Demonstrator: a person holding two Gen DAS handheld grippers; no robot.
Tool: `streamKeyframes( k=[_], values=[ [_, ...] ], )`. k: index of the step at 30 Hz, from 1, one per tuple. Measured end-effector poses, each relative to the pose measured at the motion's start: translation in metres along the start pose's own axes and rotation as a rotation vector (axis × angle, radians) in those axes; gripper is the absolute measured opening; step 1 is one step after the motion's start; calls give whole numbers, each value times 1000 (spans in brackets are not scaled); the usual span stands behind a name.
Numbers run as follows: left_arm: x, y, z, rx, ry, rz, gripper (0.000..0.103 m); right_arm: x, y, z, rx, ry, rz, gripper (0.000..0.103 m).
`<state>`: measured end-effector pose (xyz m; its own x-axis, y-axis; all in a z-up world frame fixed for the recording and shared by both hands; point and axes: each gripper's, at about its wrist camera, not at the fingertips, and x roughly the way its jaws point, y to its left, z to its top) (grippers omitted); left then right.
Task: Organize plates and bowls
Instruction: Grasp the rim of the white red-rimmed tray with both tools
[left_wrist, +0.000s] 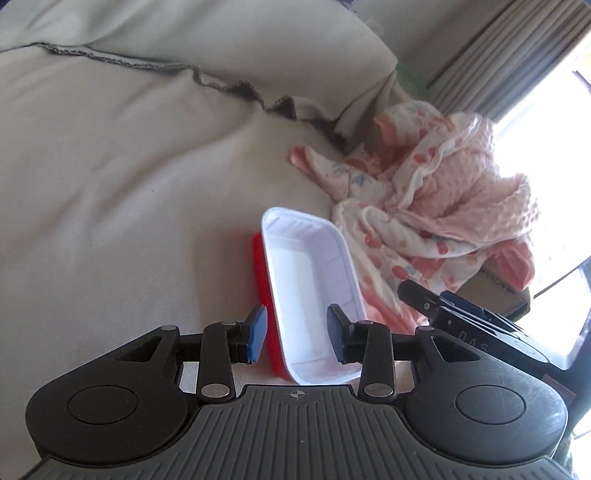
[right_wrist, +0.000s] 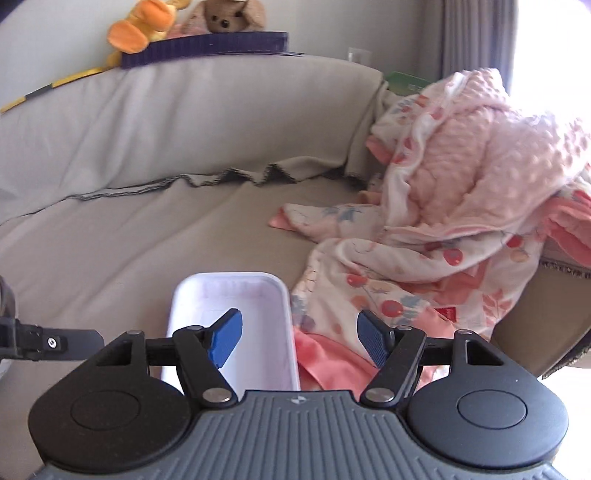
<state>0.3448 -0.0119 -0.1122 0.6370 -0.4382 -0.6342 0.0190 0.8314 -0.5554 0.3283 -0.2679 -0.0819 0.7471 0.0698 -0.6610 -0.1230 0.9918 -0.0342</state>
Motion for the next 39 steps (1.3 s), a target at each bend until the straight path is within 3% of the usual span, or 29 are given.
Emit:
streamKeyframes(
  k=[5,9,10,12,16,21,25,28,35,39],
  values=[
    [41,-5,-4,47,24,123,39,39,-21,-20,206,67,106,67],
    [64,4,-4,32,63,144,38,71,-25,-35,313,145,145,48],
    [65,5,-6,39,56,140,36,75,-23,-40,336,170,173,37],
    [62,4,-9,85,51,144,24,76,-20,-46,357,189,225,21],
    [40,10,-15,68,23,179,23,57,9,-54,286,147,242,20],
    [-23,36,-32,16,-74,202,23,34,53,-59,199,122,320,20],
    [-64,62,-53,-33,-91,246,26,20,88,-68,159,128,418,20],
    [-83,83,-70,-109,-75,229,24,14,109,-82,134,130,455,20],
    [-86,101,-87,-160,-42,309,22,8,132,-113,66,181,476,20],
    [-79,106,-83,-152,-54,310,23,4,134,-118,34,159,460,20]
  ],
)
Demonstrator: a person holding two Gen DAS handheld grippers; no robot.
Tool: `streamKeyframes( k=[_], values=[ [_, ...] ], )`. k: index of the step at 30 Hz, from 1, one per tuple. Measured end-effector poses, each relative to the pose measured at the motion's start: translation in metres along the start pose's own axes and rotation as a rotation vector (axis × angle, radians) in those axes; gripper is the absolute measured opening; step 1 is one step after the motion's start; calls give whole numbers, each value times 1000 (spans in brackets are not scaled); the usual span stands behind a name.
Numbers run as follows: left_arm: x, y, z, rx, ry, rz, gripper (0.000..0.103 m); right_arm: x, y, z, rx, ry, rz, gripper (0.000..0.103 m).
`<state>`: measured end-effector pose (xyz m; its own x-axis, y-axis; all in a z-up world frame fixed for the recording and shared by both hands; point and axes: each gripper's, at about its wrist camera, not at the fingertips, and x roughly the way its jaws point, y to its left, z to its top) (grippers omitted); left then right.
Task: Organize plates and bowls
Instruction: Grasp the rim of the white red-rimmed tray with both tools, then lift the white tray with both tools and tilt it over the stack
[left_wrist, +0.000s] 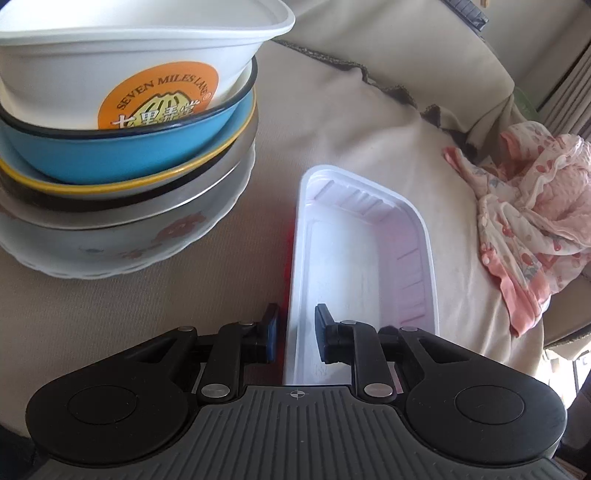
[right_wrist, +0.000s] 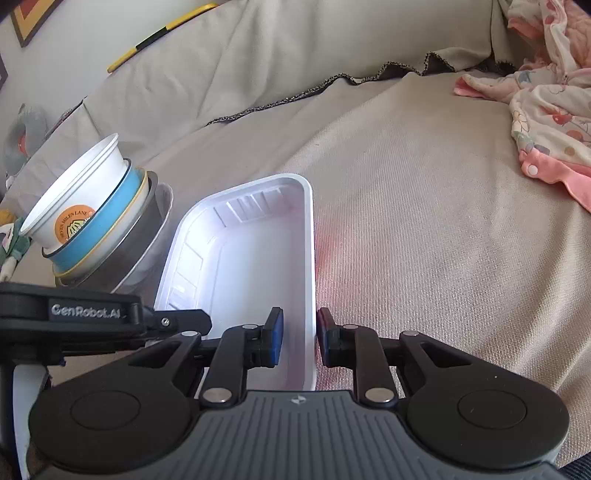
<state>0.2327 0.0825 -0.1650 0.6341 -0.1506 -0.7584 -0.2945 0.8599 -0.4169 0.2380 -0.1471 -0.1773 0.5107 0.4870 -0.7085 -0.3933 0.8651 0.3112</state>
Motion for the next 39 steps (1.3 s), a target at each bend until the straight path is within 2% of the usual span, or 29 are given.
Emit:
streamKeyframes(
  k=[9,14,21,25,27,30,35,39],
  values=[
    [3,-8,-4,96,-23,13,22,0,-8,1,56,-16,11,20],
    [3,-17,-9,159,-42,51,23,0,-13,5,90,-42,-15,20],
    [5,-17,-2,166,-9,62,23,15,-12,26,75,10,17,20],
    [5,-13,3,136,14,44,22,13,-13,22,84,8,17,20],
    [4,-17,9,138,27,58,22,12,-11,19,79,2,8,20],
    [1,-27,11,186,-33,82,22,12,-9,18,68,-3,-4,20],
    [0,-15,13,110,-38,22,20,9,-12,18,95,3,-9,20],
    [-29,-21,14,119,-111,-45,17,-7,-8,20,112,-15,-18,20]
  ],
)
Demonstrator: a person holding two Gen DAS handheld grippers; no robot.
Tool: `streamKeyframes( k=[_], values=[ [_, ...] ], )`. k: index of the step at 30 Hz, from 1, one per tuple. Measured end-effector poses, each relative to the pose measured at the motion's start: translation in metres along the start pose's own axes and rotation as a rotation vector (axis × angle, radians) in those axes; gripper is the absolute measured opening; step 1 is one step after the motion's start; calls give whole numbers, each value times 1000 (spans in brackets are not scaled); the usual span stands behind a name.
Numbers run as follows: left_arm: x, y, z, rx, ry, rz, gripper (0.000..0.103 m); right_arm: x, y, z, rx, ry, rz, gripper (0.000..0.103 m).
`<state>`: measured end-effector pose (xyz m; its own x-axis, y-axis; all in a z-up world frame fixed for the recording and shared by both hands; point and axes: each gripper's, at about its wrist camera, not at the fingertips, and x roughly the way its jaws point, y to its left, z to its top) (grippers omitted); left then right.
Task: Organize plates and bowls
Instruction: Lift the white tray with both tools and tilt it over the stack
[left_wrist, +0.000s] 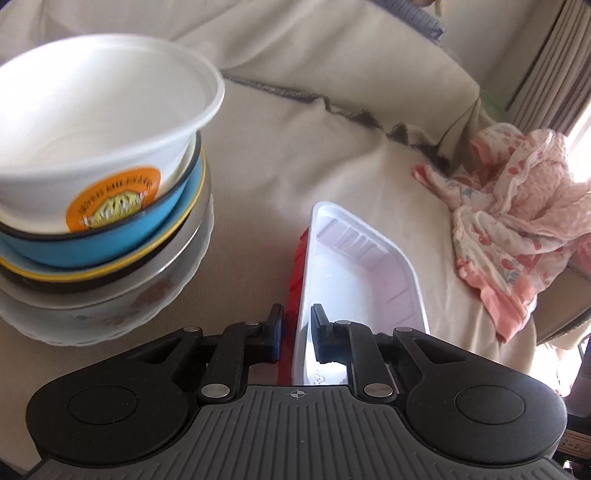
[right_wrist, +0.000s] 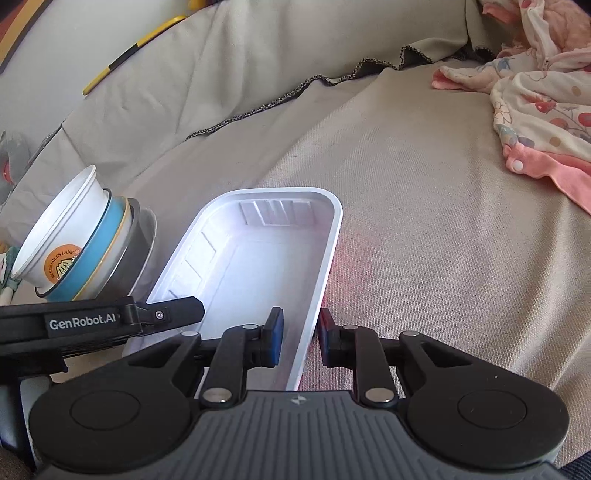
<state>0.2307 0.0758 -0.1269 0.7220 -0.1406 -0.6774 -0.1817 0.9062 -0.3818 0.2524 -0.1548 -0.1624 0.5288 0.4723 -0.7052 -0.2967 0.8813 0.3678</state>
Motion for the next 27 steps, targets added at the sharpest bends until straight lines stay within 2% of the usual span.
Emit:
streamKeyframes(
  k=[6,9,12,15,18,22,27],
  values=[
    [-87,-17,38,52,-172,-95,19,-69,37,35,-56,-187,63,20],
    [-133,-10,68,49,-229,-112,20,-96,67,67,-102,-226,143,20],
    [-175,5,95,46,-274,-76,19,-109,104,94,-150,-239,229,20],
    [-200,28,105,11,-314,-38,19,-109,146,106,-222,-258,274,20],
    [-207,58,104,-53,-320,0,19,-97,181,101,-281,-256,289,20],
    [-184,98,101,-134,-257,10,23,-65,213,88,-363,-212,272,20],
    [-155,125,99,-183,-187,-9,22,-26,220,80,-385,-124,203,20]
  ],
)
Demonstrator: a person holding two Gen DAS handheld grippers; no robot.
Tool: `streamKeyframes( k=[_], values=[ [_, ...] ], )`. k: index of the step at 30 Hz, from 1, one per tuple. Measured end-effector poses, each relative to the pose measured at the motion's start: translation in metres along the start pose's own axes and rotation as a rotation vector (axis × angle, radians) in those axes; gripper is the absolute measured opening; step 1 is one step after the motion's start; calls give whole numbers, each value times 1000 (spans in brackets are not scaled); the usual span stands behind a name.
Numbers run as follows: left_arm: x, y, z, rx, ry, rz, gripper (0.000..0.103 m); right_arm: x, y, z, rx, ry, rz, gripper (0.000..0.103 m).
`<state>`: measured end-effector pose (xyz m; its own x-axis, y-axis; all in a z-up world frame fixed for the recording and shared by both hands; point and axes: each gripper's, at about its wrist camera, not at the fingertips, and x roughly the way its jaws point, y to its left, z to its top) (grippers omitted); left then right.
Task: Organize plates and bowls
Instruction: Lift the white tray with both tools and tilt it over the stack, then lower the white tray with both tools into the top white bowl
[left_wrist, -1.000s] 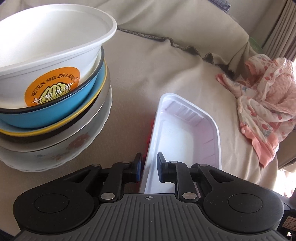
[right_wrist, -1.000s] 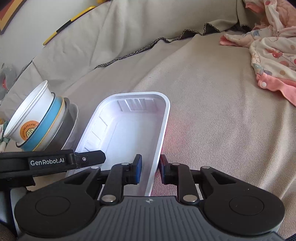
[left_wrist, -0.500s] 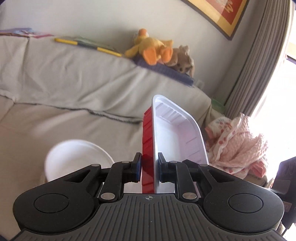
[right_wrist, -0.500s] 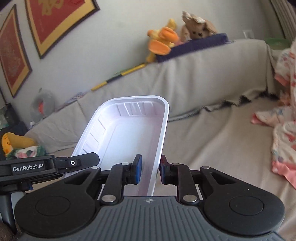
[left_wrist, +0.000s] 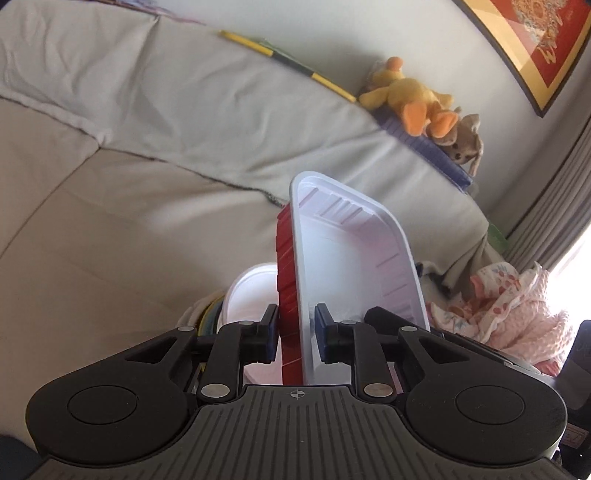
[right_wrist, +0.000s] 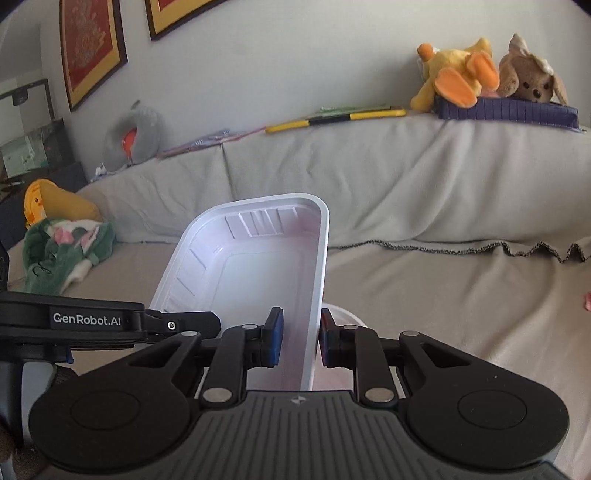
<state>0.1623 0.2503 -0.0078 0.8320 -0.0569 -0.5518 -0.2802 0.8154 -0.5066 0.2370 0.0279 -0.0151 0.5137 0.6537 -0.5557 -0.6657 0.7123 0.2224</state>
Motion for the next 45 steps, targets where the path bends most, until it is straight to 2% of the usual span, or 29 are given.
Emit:
streamKeyframes(
  k=[4,9,16,23,26,29,34,44,45],
  values=[
    [16,5,-1,9,40,-5,23,17,-14,-6,52,52,-5,20],
    [34,9,1,4,91,8,23,31,-20,-10,66,78,-21,20],
    [42,24,3,-32,82,41,23,42,-29,-14,96,98,-13,20],
    [26,37,4,-149,41,-39,23,37,-36,-14,128,78,7,20],
    [25,34,7,-147,42,-53,23,34,-36,-12,129,69,26,20],
    [31,29,14,-128,51,-44,23,37,-34,-7,108,60,5,20],
    [44,30,21,-126,87,-38,23,46,-41,0,126,83,6,20],
    [27,42,1,-196,104,-98,24,32,-53,-12,202,95,89,20],
    [26,41,0,-201,109,-99,24,30,-52,-14,206,99,93,23]
  ],
)
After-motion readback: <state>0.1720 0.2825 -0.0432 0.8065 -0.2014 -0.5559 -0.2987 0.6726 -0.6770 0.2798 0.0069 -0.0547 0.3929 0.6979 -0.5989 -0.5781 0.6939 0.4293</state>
